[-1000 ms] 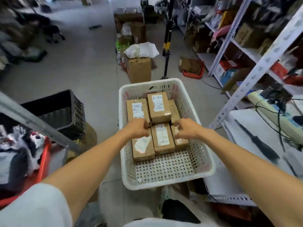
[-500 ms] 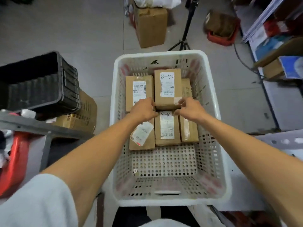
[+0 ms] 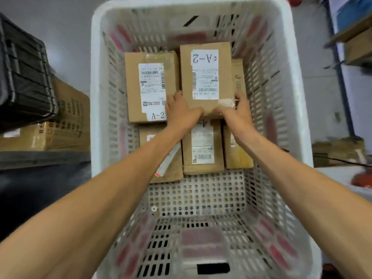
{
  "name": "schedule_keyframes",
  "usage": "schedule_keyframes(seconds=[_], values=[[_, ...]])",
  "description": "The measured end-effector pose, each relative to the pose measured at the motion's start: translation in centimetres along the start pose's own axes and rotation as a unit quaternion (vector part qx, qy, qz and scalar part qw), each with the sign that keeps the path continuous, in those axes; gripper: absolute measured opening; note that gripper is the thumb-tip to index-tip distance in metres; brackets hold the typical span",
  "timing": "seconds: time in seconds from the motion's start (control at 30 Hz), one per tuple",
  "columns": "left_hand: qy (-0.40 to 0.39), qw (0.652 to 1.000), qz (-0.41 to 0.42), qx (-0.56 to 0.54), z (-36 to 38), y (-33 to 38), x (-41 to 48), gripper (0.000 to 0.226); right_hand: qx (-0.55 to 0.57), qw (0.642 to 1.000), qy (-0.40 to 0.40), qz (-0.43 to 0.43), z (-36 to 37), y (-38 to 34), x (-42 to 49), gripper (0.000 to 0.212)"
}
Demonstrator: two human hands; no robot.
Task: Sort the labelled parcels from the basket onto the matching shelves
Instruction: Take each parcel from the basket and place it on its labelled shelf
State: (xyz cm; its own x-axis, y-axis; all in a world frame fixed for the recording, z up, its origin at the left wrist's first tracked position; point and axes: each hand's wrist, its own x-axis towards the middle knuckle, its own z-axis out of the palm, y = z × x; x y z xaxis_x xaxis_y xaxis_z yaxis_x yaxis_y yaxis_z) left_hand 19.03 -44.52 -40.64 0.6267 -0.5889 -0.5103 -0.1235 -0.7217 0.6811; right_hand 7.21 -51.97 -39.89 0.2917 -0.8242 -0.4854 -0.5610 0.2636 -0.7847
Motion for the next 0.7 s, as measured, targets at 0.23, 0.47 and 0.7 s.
schedule_keyframes(seconds=[0.23, 0.47, 0.7], values=[[-0.003, 0.994, -0.045, -0.102, 2.3, -5.2, -5.0, 0.064, -0.028, 0.989, 0.130, 0.071, -0.4, 4.3, -5.4, 0.047], [-0.142, 0.979, 0.016, -0.145, 0.9, -5.6, -4.4, 0.108, -0.062, 0.996, -0.062, 0.020, -2.8, 5.7, -3.1, 0.114], [-0.137, 0.981, 0.048, -0.129, -1.2, -4.2, -7.9, 0.120, -0.061, 0.991, -0.119, 0.007, -4.7, 3.9, -6.5, 0.131]])
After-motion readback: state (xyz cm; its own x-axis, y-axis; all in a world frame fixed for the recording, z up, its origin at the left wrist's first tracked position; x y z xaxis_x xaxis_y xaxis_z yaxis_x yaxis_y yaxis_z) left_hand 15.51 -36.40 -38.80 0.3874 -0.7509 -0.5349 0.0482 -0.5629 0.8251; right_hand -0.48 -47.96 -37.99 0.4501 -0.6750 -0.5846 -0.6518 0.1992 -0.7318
